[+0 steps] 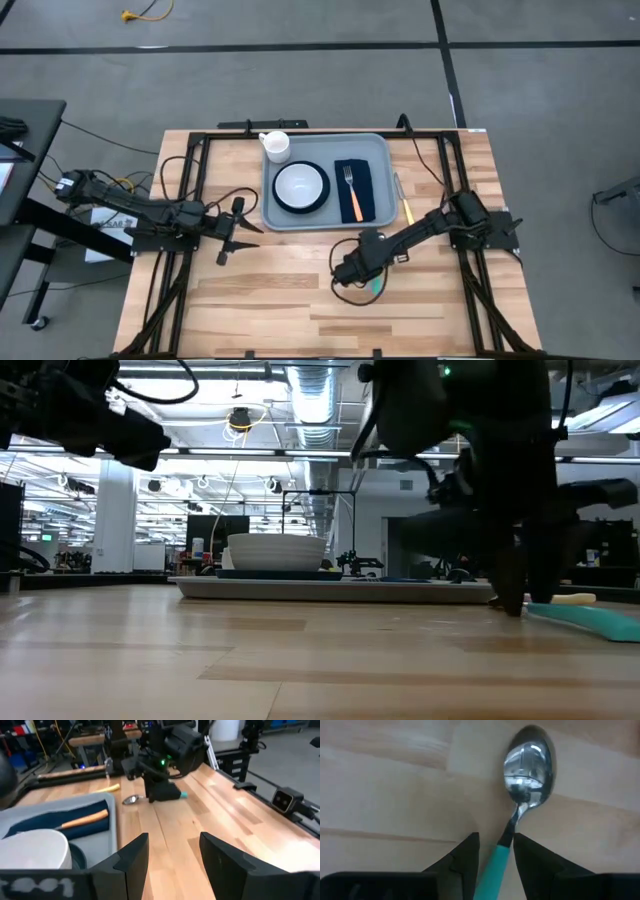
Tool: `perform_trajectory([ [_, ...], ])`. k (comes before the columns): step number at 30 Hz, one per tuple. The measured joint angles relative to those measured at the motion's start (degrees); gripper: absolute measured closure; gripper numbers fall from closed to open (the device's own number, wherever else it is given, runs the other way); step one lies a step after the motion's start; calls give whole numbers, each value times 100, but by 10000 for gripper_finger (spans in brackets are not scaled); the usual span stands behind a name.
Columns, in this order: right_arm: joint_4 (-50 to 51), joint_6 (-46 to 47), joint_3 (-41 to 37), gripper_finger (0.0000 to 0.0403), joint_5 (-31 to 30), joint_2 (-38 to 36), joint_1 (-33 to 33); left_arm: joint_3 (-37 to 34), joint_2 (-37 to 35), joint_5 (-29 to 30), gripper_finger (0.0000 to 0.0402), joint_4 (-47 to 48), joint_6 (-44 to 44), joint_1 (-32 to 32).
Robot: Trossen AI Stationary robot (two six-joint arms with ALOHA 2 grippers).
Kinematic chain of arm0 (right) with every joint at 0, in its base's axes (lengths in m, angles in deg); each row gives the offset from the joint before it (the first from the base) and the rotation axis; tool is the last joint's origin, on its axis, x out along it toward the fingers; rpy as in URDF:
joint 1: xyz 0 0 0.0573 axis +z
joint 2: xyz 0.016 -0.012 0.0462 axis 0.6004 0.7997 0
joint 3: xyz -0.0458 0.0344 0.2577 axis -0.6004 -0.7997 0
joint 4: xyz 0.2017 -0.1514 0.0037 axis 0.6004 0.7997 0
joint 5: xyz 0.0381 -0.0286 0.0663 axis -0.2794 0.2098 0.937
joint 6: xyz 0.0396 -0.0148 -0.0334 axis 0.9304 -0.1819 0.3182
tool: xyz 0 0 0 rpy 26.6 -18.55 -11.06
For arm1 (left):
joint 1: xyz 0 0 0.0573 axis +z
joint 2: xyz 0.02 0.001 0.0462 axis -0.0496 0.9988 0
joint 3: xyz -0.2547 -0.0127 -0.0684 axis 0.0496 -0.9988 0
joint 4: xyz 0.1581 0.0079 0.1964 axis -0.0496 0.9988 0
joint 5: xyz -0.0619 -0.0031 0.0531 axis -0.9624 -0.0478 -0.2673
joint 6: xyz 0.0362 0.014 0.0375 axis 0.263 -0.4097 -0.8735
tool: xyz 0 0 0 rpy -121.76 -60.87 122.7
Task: Set up tray
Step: Put the blue spoon to the right of the green plate on the blue napkin on the gray tray
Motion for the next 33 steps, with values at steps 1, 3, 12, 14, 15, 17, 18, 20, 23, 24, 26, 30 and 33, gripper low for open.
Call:
perform_trajectory([
  [1, 9, -86, -4, 285, 83, 92, -16, -4, -1, -4, 235, 21, 2, 0],
  [3, 31, -230, 25, 285, 283, 246, -59, 0, 65, 1, 235, -62, 41, 0],
  [12, 65, 496, 109, 311, -256, 303, 67, -2, 75, -4, 235, -103, 31, 0],
  [14, 19, 589, 127, 342, -419, 218, 166, -2, 75, -4, 235, -103, -10, 0],
  [15, -9, 618, 126, 363, -461, 195, 216, -2, 75, -4, 235, -101, -24, 0],
  [17, -11, 820, 124, 387, -564, 186, 319, -2, 75, -4, 235, -98, -29, 0],
  [18, -2, 973, 123, 387, -639, 188, 404, -2, 75, -6, 235, -98, -29, 0],
  [20, -6, 1238, 118, 382, -787, 198, 567, -2, 75, -11, 235, -80, -31, 0],
  [23, -194, 1713, 116, 391, -1148, 199, 861, -2, 75, -11, 235, -53, -31, 0],
  [24, -300, 1827, 122, 394, -1349, 199, 973, -2, 75, -11, 235, -55, -33, 0],
  [26, -437, 1967, 215, 394, -1733, 209, 1160, -2, 75, -11, 235, -53, -33, 0],
  [30, -427, 2015, 523, 396, -2608, 208, 1428, -2, 75, -8, 235, -55, -37, 0],
  [33, -405, 2016, 754, 398, -3607, 207, 1538, -2, 75, -8, 235, -59, -40, 0],
])
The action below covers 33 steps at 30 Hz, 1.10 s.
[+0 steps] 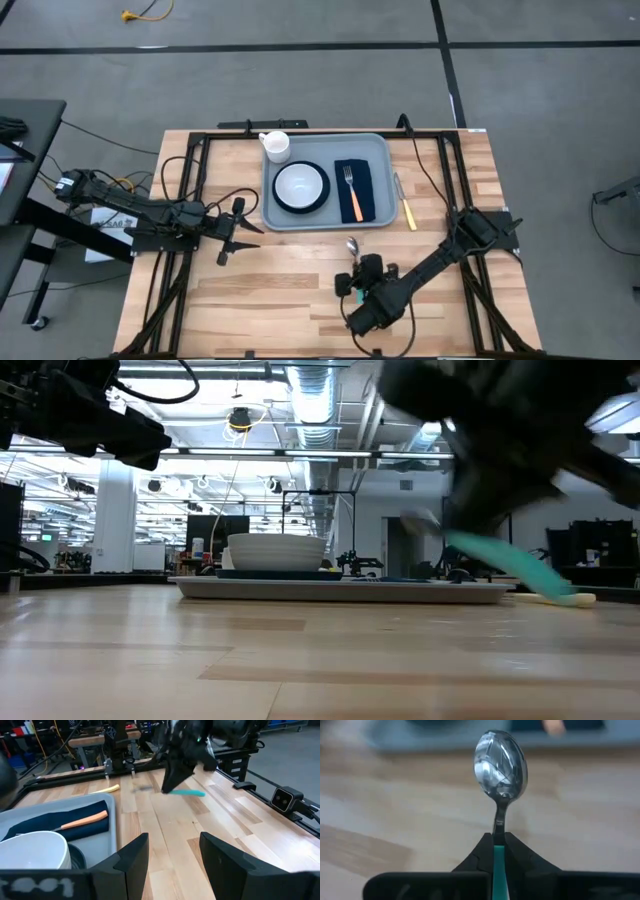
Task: Set up tray
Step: Put the blue spoon to the right of the green plate on the blue napkin on the gray tray
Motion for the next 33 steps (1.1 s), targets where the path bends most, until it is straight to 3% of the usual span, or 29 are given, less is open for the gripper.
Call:
perform_trajectory([
  [6, -262, -534, 425, 400, -1529, -12, 80, -2, 0, -1, 235, -68, -11, 0],
  [10, -1152, -1680, 580, 401, -1918, -17, 20, -2, 2, -153, 235, -350, -23, 0],
  [15, -2508, -3454, 636, 397, -2136, -23, -162, -2, 39, -867, 235, -755, -33, 0],
  [20, -3474, -5025, 636, 398, -2101, -45, -350, -4, 296, -1344, 235, -1221, 83, -2],
  [33, -3554, -6246, 638, 402, -995, -183, -780, -4, 594, -1373, 235, -970, 472, -2],
])
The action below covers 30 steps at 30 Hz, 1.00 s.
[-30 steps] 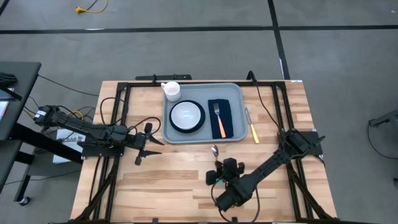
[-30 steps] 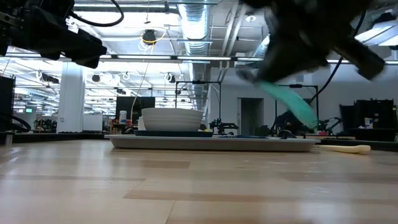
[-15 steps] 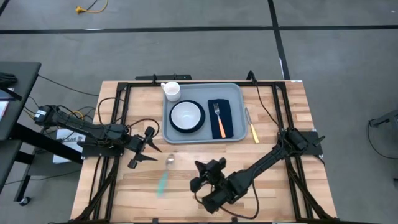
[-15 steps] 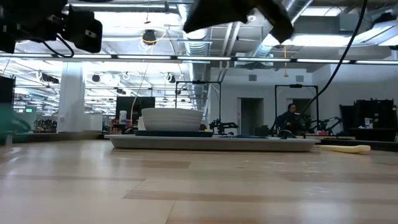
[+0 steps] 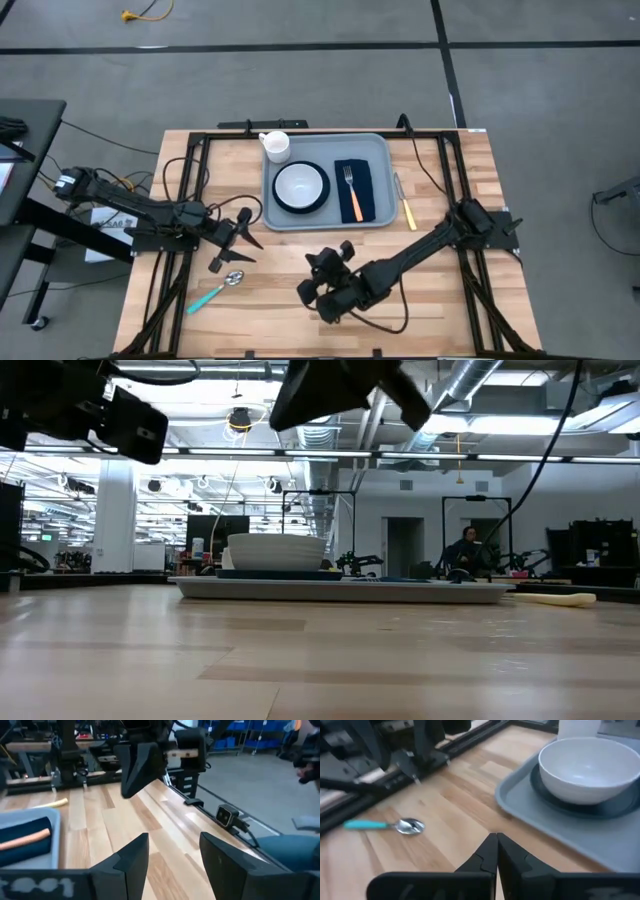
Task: Set up tray
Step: Put the blue spoon to the right of the green plate on the blue napkin on the gray tray
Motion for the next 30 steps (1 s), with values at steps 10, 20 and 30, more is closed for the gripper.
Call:
perform_trajectory([
  [10, 815, -780, 0, 402, -557, 0, -312, 711, -647, 953, 235, 2809, 680, -64],
  [20, 2811, 537, 0, 403, -903, 2, -821, 1632, -331, 2001, 235, 5558, 2839, -807],
  [30, 2896, 599, 0, 403, -2234, 4, -1038, 2580, 525, 2188, 235, 7213, 5176, -1825],
])
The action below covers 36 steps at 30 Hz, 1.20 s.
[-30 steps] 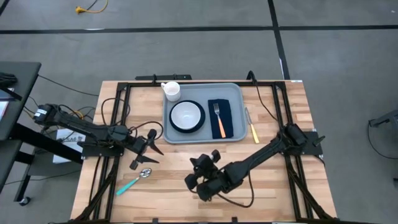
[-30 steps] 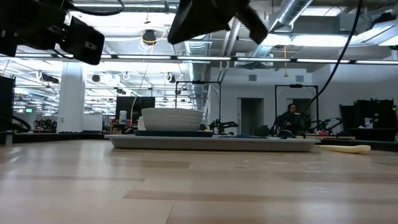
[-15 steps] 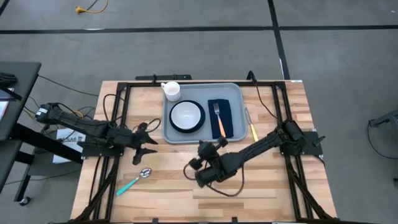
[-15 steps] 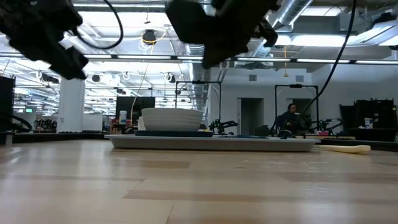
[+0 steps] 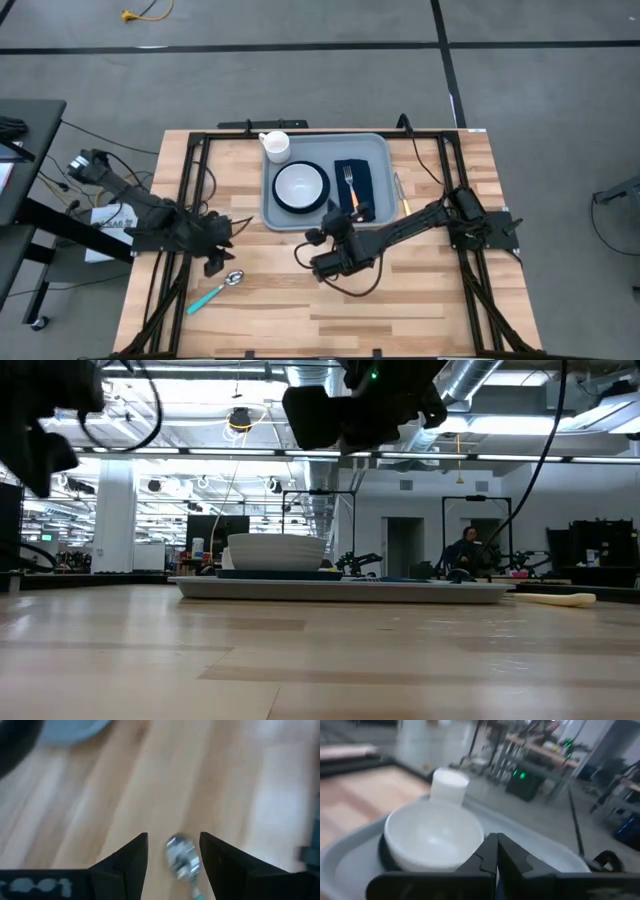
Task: Set up tray
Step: Put the blue spoon to the right of the green plate on the blue napkin on the gray tray
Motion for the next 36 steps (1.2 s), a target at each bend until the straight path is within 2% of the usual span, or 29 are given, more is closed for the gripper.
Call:
perform_trajectory([
  [3, 27, 364, 0, 403, -477, 2, -65, 201, 456, 28, 235, 457, 633, -222],
  [11, 2, 539, -4, 403, -1009, 4, -334, 450, 1458, -935, 235, 512, 1547, -721],
  [20, -15, 537, -9, 403, -1128, 4, -713, 777, 2170, -697, 235, 495, 2200, -1274],
  [24, -30, 303, -9, 403, -789, 4, -727, 777, 2585, -811, 235, 342, 2329, -1334],
  [27, -129, -280, -9, 403, -403, 4, -606, 777, 2797, -995, 235, 164, 2221, -1334],
  [30, -520, -1169, -11, 403, 237, 4, -366, 779, 2820, -992, 235, 89, 2142, -1334],
  [33, -1521, -2497, -53, 403, 810, 15, -42, 779, 2820, -975, 235, 74, 2116, -1334],
  [36, -2988, -3955, -238, 403, 968, 19, 274, 779, 2820, -837, 235, 259, 2083, -1334],
])
